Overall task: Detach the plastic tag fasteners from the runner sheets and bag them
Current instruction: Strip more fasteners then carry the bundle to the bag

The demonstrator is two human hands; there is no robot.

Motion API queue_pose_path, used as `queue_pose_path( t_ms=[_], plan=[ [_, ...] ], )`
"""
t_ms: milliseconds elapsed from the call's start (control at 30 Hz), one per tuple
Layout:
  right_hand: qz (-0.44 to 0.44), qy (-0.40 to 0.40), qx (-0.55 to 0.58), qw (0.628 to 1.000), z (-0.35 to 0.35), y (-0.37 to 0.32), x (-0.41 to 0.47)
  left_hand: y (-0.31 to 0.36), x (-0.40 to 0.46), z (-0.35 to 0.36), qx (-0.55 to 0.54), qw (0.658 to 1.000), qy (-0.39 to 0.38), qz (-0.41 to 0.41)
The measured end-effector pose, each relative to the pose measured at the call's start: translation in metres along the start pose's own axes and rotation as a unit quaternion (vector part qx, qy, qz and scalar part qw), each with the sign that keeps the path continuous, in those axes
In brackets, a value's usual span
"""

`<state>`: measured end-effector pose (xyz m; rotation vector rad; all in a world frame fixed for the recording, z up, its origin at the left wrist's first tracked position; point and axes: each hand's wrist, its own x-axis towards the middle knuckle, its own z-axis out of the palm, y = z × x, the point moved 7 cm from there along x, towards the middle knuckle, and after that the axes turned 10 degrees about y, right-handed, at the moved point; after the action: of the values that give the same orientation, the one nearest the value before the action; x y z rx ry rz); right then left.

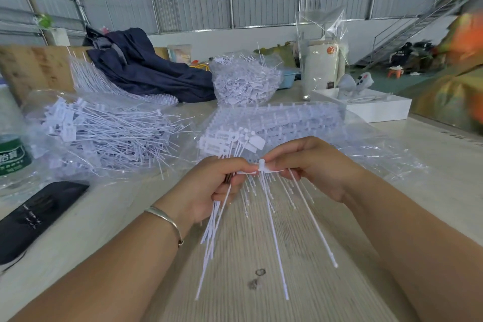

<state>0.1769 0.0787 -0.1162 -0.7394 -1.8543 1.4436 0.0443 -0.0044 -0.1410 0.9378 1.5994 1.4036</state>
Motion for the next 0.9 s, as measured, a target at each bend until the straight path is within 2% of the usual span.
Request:
queue_pose_path(
  t_ms=[267, 467, 667, 833, 900],
  plan=[
    [0.006, -0.06, -0.02, 0.998, 0.003, -0.003, -0.003, 0.006, -0.007, 0.006, 0.056, 0.997, -0.054, 0.027],
    [0.012, -0.15, -0.037, 0.988, 0.007, -0.002, -0.01, 0.002, -0.017, 0.019, 0.113, 0.981, -0.155, 0.011],
    [0.046, -0.189, 0.029, 0.98, 0.016, 0.004, -0.013, 0.0, -0.025, 0.026, 0.121, 0.966, -0.227, -0.019],
    [0.06, -0.242, 0.008, 0.968, 0.021, 0.008, -0.017, -0.002, -0.028, 0.03, 0.14, 0.956, -0.258, -0.019],
    [0.069, -0.232, 0.001, 0.97, 0.019, 0.012, -0.015, -0.001, -0.027, 0.03, 0.152, 0.963, -0.224, -0.006]
  ],
)
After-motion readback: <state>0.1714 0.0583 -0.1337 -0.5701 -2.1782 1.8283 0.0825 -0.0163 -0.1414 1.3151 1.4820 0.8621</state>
